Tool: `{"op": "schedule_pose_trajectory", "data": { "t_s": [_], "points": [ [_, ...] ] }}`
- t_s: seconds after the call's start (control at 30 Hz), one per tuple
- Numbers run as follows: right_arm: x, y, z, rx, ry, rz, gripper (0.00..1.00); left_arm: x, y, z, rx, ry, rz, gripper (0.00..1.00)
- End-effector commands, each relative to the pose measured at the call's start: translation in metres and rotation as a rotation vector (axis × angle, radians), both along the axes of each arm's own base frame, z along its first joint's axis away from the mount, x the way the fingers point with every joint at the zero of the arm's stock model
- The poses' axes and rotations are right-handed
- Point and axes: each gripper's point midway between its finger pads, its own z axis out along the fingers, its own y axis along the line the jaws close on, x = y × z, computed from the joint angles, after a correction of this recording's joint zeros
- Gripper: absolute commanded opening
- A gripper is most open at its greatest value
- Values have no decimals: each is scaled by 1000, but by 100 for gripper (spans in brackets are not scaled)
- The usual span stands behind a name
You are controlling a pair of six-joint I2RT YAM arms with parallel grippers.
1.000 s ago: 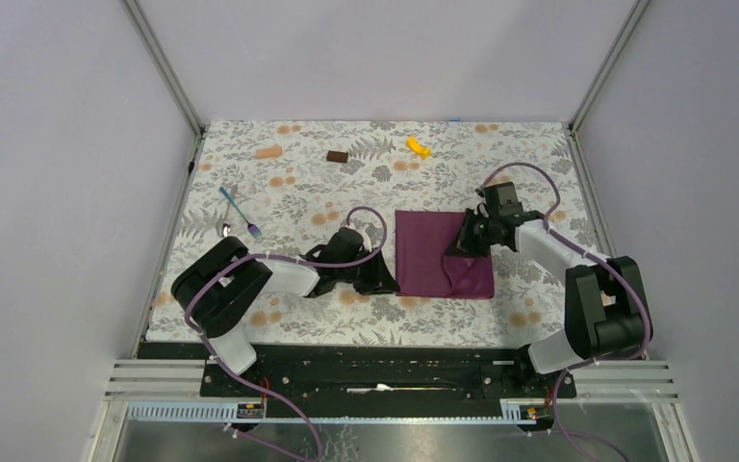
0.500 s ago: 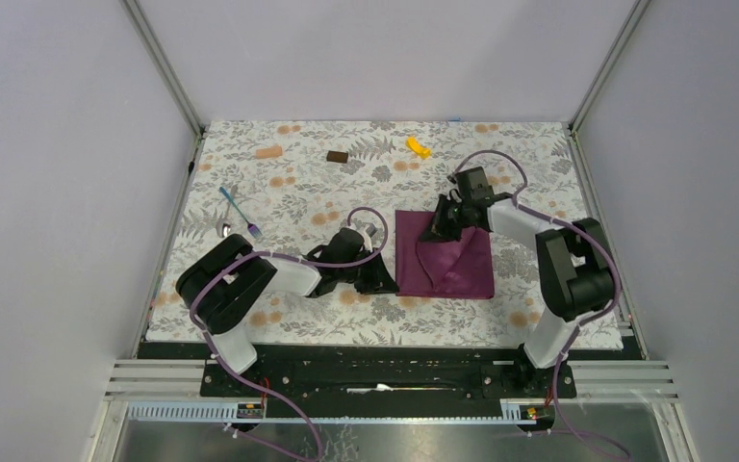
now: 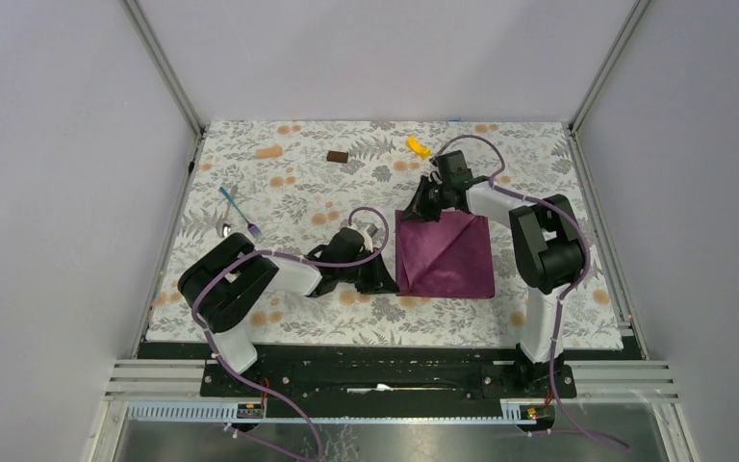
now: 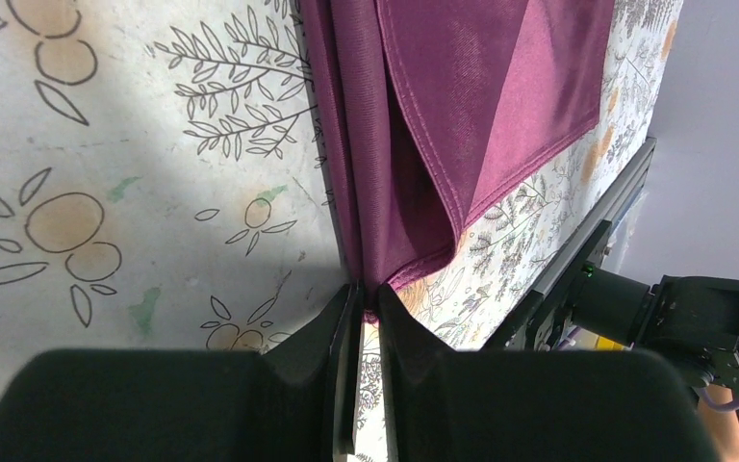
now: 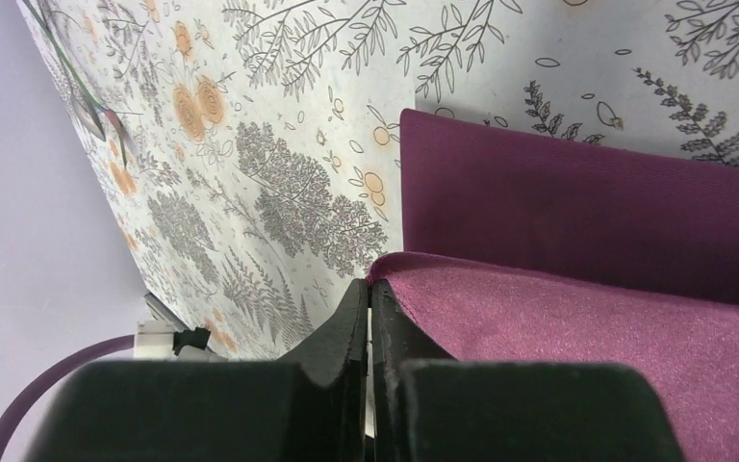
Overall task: Fold the napkin into a case and place the utensils inside
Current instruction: Fold the top corner of the square-folded napkin into a folded napkin.
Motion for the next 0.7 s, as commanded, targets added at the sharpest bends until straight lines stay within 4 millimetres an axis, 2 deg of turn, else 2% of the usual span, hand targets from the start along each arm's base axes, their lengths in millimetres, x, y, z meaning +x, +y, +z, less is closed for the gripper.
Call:
{"op": "schedule_pose_trajectory", "data": {
  "t_s": [0.0,0.3,0.67],
  "points": [
    [12,12,4,17,-22,5,0,-20,35,-55,203,84,7,17],
    [37,8,1,-37,-61,-58,0,-24,38,-58,200,96,8,15],
    [46,3,-11,-89,-45,-83,0,-25,37,-56,191,90,3,14]
  ]
}}
